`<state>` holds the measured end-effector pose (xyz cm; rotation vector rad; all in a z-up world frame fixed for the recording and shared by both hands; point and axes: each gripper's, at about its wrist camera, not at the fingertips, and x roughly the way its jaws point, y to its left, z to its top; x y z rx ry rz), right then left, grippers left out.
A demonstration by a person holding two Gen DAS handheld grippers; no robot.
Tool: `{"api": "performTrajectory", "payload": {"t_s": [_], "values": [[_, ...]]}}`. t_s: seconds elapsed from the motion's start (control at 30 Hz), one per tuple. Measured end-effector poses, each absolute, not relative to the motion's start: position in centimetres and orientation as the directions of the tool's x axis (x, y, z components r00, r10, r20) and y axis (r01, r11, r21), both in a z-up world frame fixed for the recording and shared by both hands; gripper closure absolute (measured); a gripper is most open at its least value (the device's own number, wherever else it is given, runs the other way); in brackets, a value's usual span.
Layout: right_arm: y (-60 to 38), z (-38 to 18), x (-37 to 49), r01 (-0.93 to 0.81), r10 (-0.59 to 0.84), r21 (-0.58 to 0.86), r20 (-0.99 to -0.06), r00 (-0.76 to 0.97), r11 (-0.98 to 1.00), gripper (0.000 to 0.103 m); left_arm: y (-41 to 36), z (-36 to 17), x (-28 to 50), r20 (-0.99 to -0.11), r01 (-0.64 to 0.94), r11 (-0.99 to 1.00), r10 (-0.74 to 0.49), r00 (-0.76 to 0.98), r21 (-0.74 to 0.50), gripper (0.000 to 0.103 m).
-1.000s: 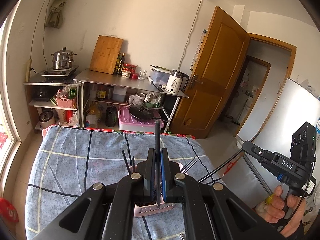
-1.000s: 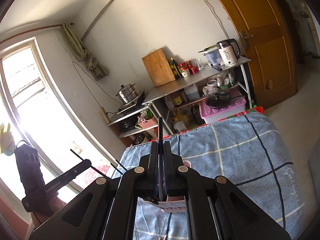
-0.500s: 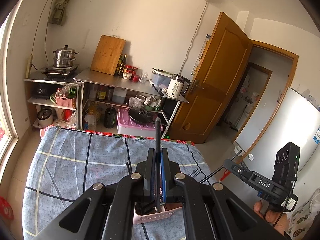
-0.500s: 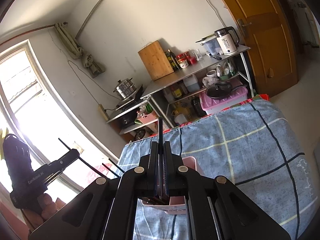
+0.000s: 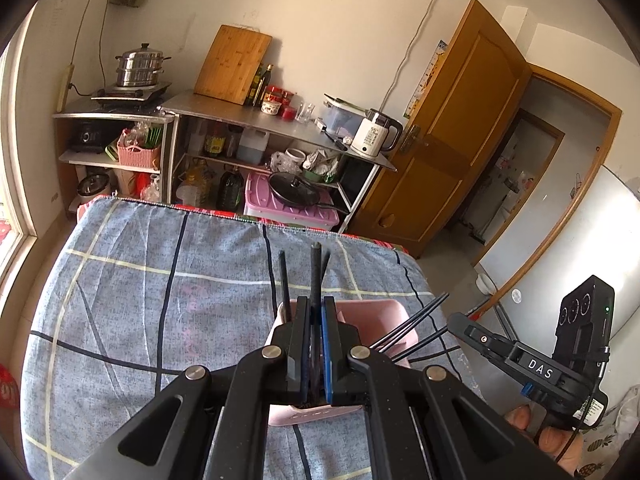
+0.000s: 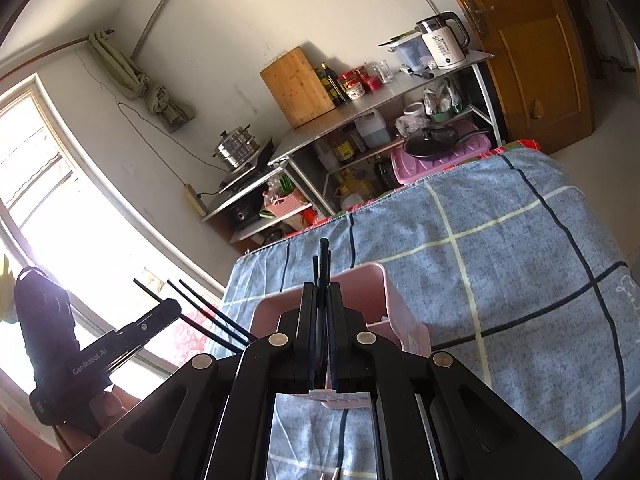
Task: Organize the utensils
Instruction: 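Open both tools to drop the black chopsticks into the basket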
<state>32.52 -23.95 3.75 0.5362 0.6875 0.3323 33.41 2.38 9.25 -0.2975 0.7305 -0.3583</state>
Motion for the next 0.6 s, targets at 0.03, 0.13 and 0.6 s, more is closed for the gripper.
{"api": "performTrajectory", "payload": {"t_s": [0.03, 0.13, 0.6], "values": [[-23.8, 3.4, 32.6, -0.116, 0.461, 0.568, -0.515, 0.722, 0.815, 0.099, 2.3, 8.8, 33.5, -0.602, 0.210, 0.900, -0.414, 0.683, -0.381, 0.098], [-23.3, 2.9, 32.7, -0.131, 0.474, 0.563, -0.523, 0.709, 0.816, 0.098, 2.1, 8.0, 33.4, -0.617, 0.206, 0.908, -0.401, 0.677, -0.365, 0.098], [-23.2, 5.0, 28.4, -0.197, 0.461, 0.482, -0.522, 0.717, 0.853, 0.087, 2.1, 9.9, 28.4, -0.582, 0.228, 0.933, -0.353, 0.733, -0.279, 0.077]]}}
